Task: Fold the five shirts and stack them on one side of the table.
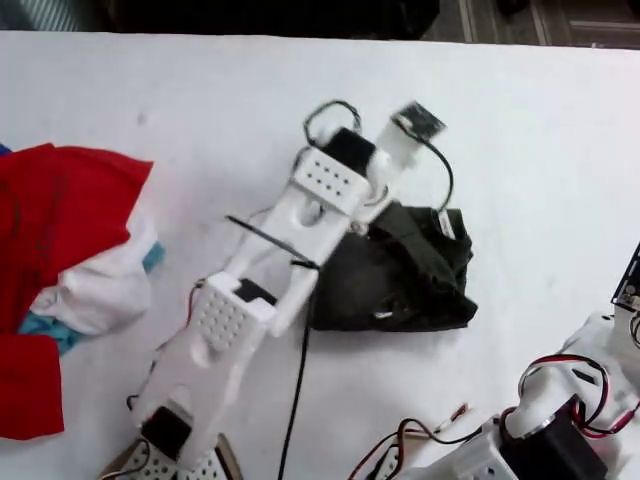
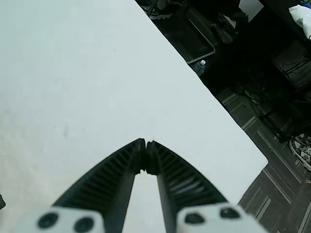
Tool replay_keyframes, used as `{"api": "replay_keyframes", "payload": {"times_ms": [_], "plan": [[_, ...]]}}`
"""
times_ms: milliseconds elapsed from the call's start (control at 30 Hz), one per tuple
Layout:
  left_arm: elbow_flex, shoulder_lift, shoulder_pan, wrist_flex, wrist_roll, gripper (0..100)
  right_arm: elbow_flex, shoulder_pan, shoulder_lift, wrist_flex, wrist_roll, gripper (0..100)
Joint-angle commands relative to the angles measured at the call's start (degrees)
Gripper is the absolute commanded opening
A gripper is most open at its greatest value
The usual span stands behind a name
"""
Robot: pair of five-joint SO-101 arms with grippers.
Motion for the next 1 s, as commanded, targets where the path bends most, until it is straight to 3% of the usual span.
{"api": "replay_keyframes", "payload": {"times_ms": [0,367,467,533,767,967], "plan": [[-0.09,0.75,2.95,-4.48,-1.76,2,-1.85,0.22,-0.04,-0.84,0.44,1.9],[-10.20,1.54,9.45,-27.25,-1.49,3,-1.85,0.31,-0.04,-0.84,0.44,1.9],[-10.37,0.84,9.36,-28.31,-1.49,3,-1.93,0.31,-0.04,-0.84,0.44,1.9],[-11.16,0.40,8.04,-24.26,-1.49,3,-2.11,0.31,-0.04,-0.84,0.44,1.9],[-16.00,-0.04,3.56,5.01,-1.93,3,-1.93,0.04,-0.04,-0.84,0.35,1.9],[-6.77,-1.01,1.36,5.80,-2.81,2,-1.85,-0.22,-0.04,-0.84,0.00,1.9]]}}
